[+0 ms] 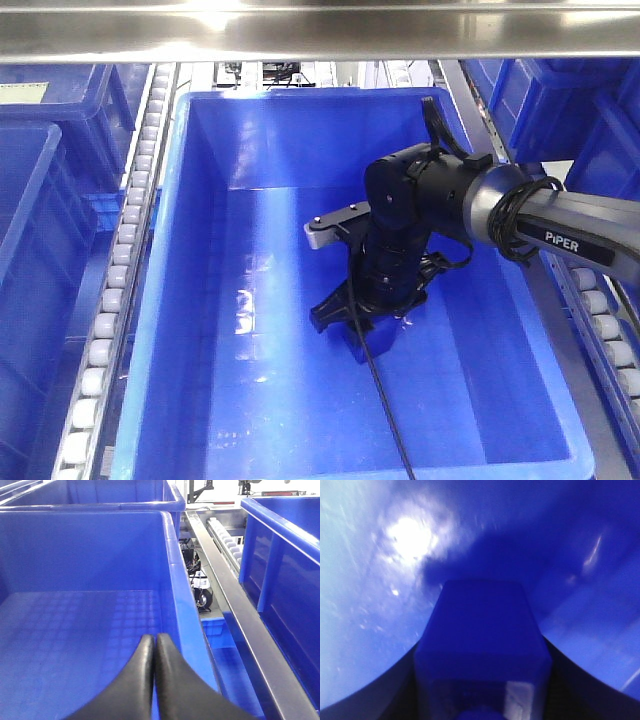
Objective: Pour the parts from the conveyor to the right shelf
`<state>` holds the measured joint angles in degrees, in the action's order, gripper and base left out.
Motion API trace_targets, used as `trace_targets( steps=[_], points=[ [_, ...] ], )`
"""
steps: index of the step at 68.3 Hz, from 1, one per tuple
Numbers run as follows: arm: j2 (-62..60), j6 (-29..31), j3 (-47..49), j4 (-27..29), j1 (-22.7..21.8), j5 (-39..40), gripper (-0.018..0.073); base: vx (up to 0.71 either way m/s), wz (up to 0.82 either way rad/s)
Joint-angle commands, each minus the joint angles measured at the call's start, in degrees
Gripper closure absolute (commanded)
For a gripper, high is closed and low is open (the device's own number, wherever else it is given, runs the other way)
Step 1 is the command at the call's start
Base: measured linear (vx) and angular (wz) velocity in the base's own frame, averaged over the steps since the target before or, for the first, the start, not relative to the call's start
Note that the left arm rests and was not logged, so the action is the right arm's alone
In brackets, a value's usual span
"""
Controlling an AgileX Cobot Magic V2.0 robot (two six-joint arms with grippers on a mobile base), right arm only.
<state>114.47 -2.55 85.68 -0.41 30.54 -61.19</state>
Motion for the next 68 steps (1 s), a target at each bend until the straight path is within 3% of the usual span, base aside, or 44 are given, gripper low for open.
trace_targets(
  steps=[1,9,20,30,46,68],
  points=[
    [-2.78,0.57,1.72,-0.40,0.08,1.05,0.0479,0.00,0.00],
    [-2.78,0.57,1.72,-0.47,0.08,1.05,0.0352,0.00,0.00],
    [-3.13,0.69,1.72,-0.60,0.08,1.05,0.0094,0.00,0.00],
    [-4.93,0.69,1.72,-1.30,0.08,2.06,-0.0045,0.00,0.00],
    [-10.80,0.36,-1.18,-0.84,0.08,7.44,-0.0016,0.00,0.00],
    [-26.71,0.23,-20.77,0.91,0.08,24.90,0.0109,0.00,0.00]
  ],
)
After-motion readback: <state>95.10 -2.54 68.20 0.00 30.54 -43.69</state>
